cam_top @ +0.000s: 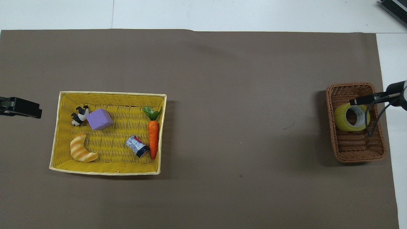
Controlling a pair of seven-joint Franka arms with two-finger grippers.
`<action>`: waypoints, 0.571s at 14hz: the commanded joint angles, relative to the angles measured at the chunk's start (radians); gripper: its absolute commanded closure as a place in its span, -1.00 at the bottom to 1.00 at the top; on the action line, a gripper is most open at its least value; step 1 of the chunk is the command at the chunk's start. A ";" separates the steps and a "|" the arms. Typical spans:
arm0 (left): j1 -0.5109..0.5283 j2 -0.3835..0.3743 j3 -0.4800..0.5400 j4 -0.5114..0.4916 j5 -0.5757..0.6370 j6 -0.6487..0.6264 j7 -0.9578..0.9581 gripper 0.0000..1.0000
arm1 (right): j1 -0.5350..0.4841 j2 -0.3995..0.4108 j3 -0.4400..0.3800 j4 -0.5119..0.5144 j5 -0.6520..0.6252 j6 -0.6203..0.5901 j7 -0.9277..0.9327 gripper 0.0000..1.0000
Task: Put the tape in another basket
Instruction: 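Open the right gripper and lift it away from the tape roll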
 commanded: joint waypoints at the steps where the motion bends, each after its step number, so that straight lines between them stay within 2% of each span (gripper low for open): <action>1: -0.124 0.019 0.116 0.051 0.015 -0.030 0.026 -1.00 | 0.084 -0.083 0.009 0.007 -0.139 -0.011 0.242 -1.00; 8: -0.123 0.010 0.116 0.044 0.008 -0.033 0.014 -1.00 | 0.287 -0.217 0.009 -0.002 -0.195 -0.178 0.721 -1.00</action>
